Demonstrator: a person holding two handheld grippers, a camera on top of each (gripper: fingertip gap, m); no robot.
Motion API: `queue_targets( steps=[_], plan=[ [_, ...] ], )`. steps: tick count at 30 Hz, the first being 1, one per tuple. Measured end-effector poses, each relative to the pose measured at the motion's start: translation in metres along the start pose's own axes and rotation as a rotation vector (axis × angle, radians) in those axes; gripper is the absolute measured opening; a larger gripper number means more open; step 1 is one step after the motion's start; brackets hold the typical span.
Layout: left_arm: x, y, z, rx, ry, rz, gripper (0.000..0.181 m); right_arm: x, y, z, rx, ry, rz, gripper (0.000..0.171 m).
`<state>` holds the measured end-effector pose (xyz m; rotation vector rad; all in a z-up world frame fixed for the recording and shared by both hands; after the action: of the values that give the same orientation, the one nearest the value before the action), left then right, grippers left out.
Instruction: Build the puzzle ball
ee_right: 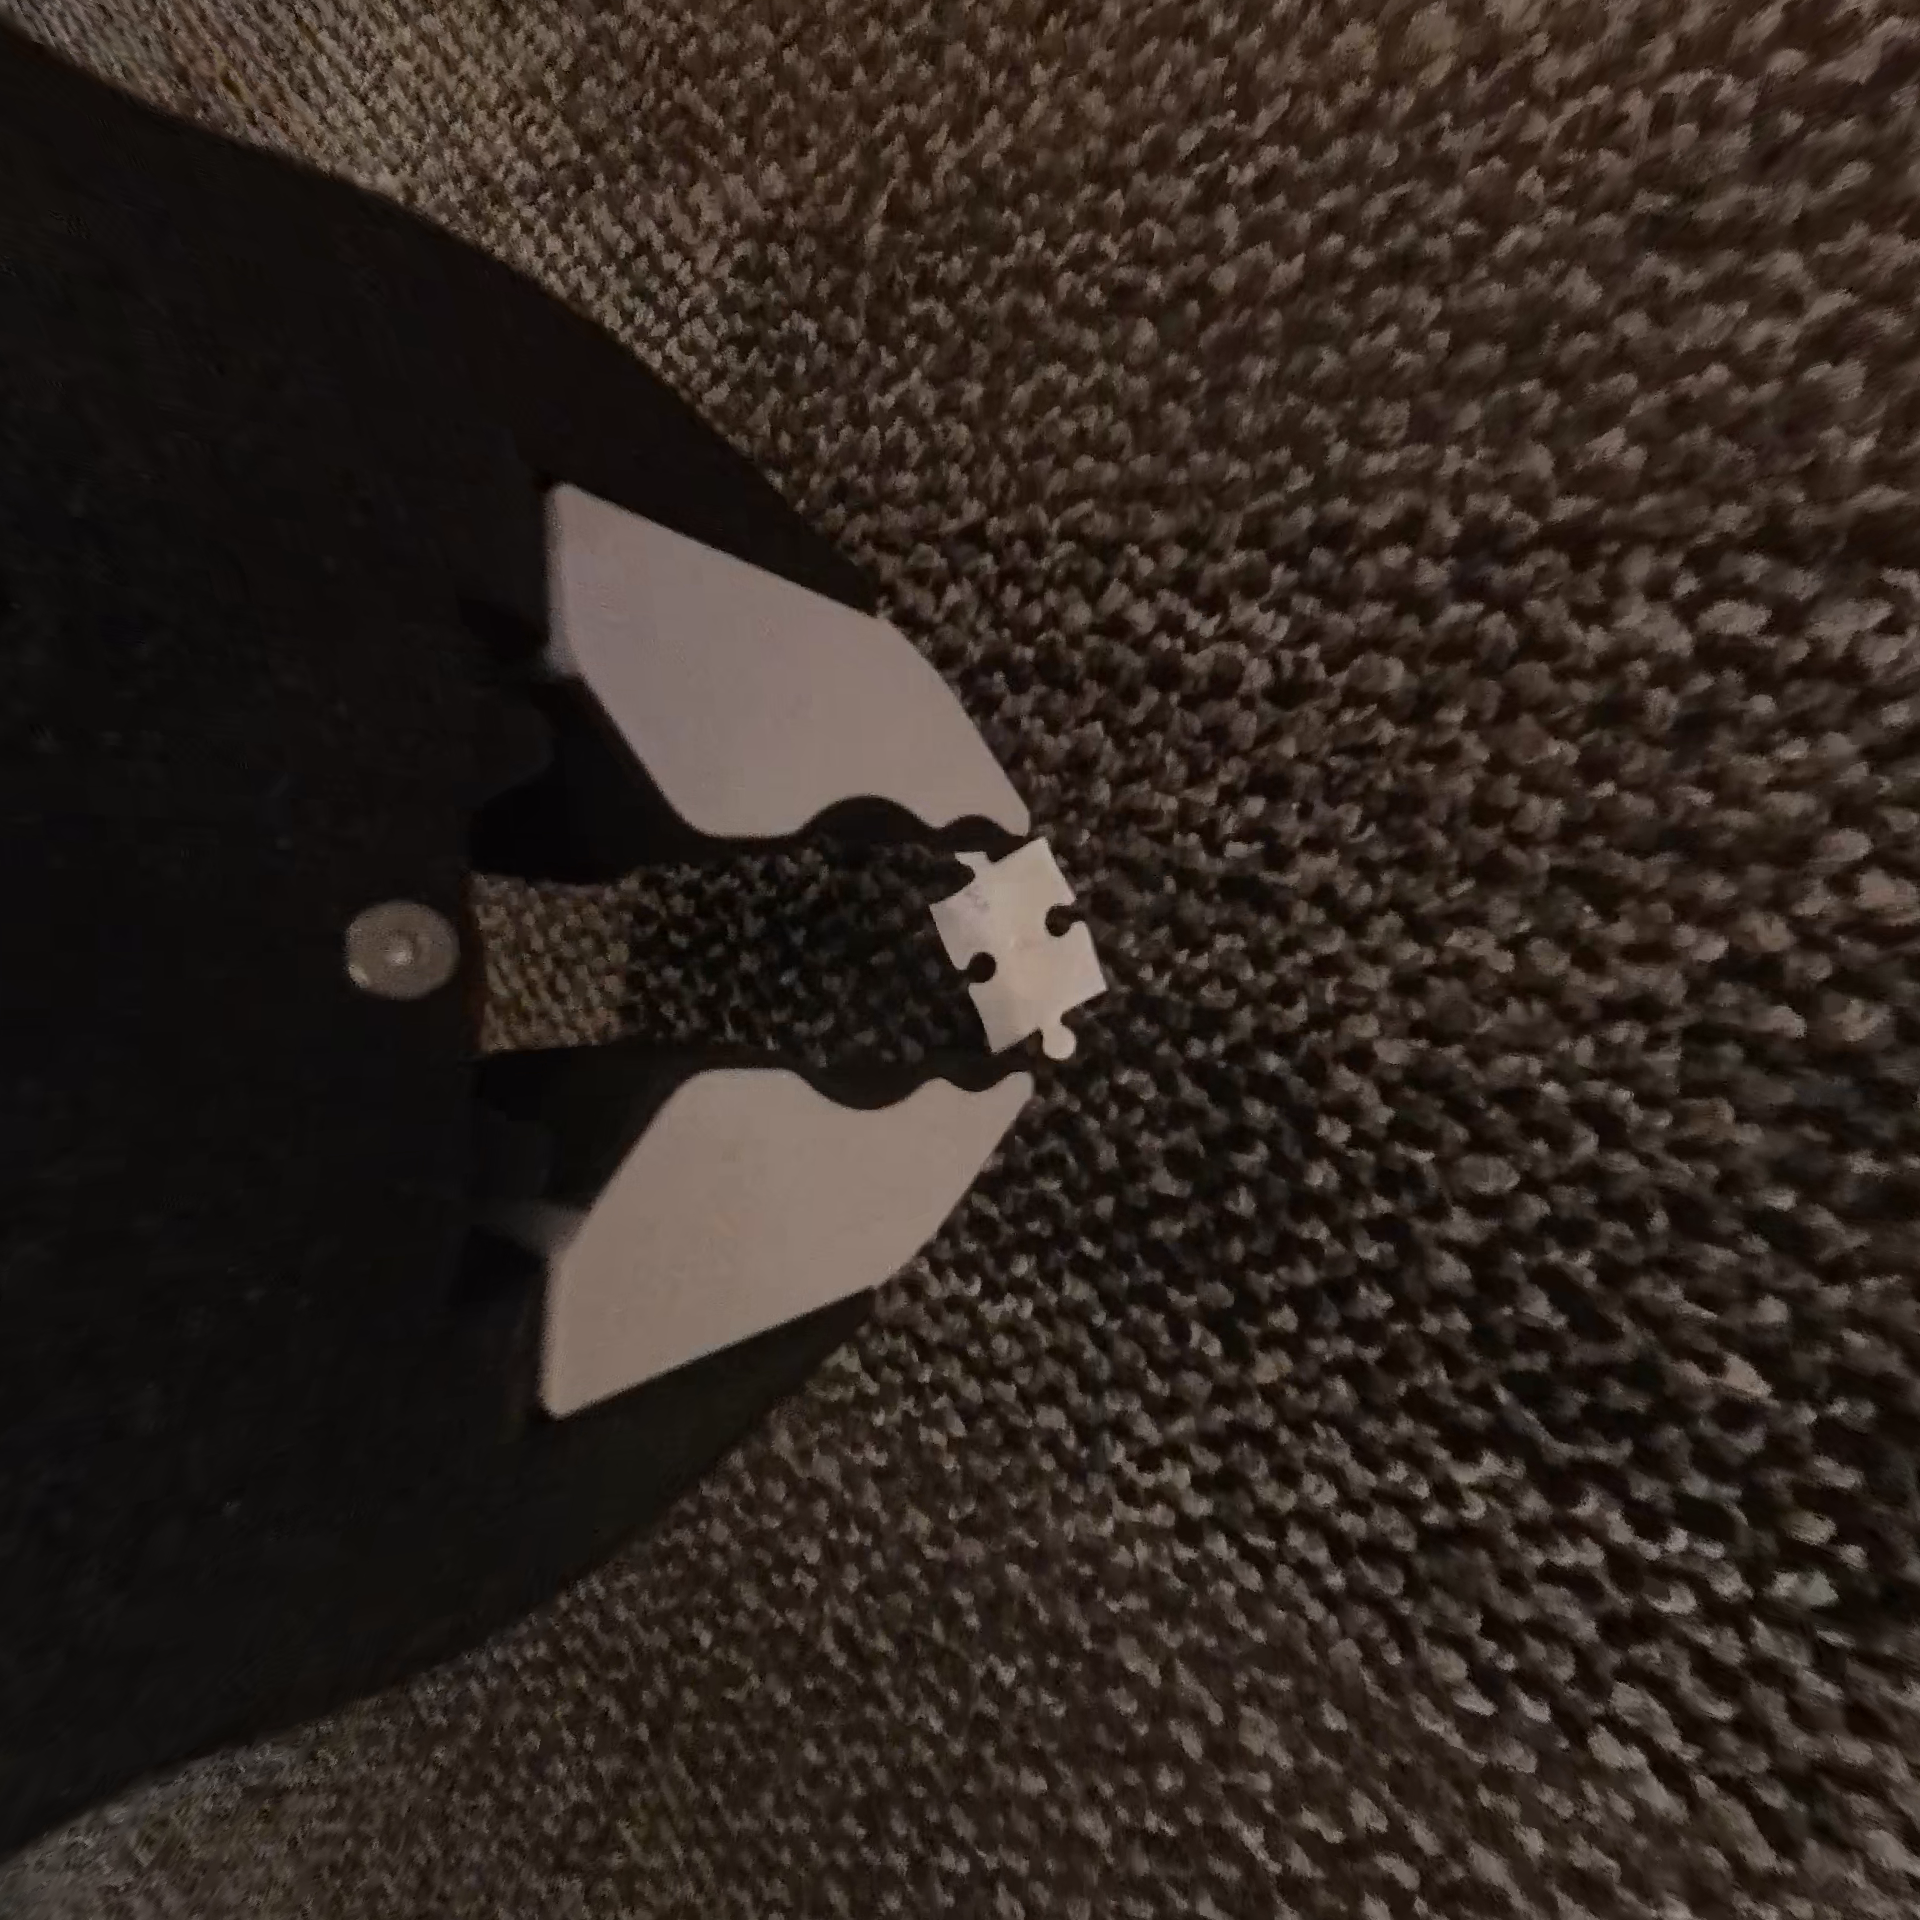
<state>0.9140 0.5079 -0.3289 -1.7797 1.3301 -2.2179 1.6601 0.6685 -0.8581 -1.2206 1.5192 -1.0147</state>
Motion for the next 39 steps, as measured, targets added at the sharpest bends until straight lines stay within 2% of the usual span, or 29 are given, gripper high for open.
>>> queue_targets(
  steps=[5, 9, 12, 15, 17, 21, 24, 26, 29, 33, 36, 39],
  plan=[
    [-0.013, -0.014, 0.016, 0.012, 0.042, 0.034, 0.047, -0.002, -0.004, -0.005, -0.023, 0.021, -0.048, 0.036],
    [-0.017, -0.015, 0.029, 0.055, -0.003, 0.088, 0.046, -0.019, -0.049, -0.032, -0.072, 0.018, 0.008, 0.036],
    [-0.014, -0.010, 0.049, 0.153, -0.102, 0.149, 0.046, -0.042, -0.124, -0.081, -0.127, -0.007, 0.098, 0.036],
    [0.003, 0.000, 0.075, 0.213, -0.136, 0.221, 0.046, -0.057, -0.230, -0.151, -0.182, -0.060, 0.177, 0.036],
    [0.030, 0.015, 0.093, 0.210, -0.126, 0.266, 0.046, -0.055, -0.308, -0.203, -0.218, -0.099, 0.220, 0.036],
    [0.129, 0.072, 0.139, 0.262, -0.217, 0.288, 0.046, -0.016, -0.451, -0.296, -0.267, -0.184, 0.289, 0.036],
    [0.223, 0.127, 0.185, 0.358, -0.379, 0.277, 0.047, 0.026, -0.507, -0.364, -0.349, -0.297, 0.267, 0.036],
    [0.288, 0.162, 0.218, 0.431, -0.511, 0.288, 0.049, 0.049, -0.526, -0.426, -0.460, -0.395, 0.226, 0.036],
    [0.387, 0.212, 0.276, 0.542, -0.731, 0.290, 0.048, 0.082, -0.544, -0.545, -0.600, -0.675, 0.133, 0.036],
    [0.501, 0.275, 0.368, 0.672, -0.964, 0.238, 0.048, 0.145, -0.546, -0.714, -0.760, -0.990, -0.044, 0.036],
    [0.560, 0.317, 0.437, 0.778, -1.178, 0.191, 0.048, 0.198, -0.553, -0.850, -0.877, -1.176, -0.169, 0.036],
    [0.594, 0.351, 0.505, 0.904, -1.396, 0.147, 0.048, 0.244, -0.568, -1.007, -0.951, -1.373, -0.203, 0.036]
  ],
)
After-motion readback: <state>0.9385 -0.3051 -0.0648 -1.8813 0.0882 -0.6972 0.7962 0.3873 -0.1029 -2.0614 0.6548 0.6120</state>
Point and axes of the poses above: each gripper's, where its closed fingertips meet, y out along the fingers, x out of its underside, z = x × y across the jaws, the point moved 3 cm from there along -y, back along the fingers, and after that the axes turned 14 degrees about -x, right-handed, at the moved point
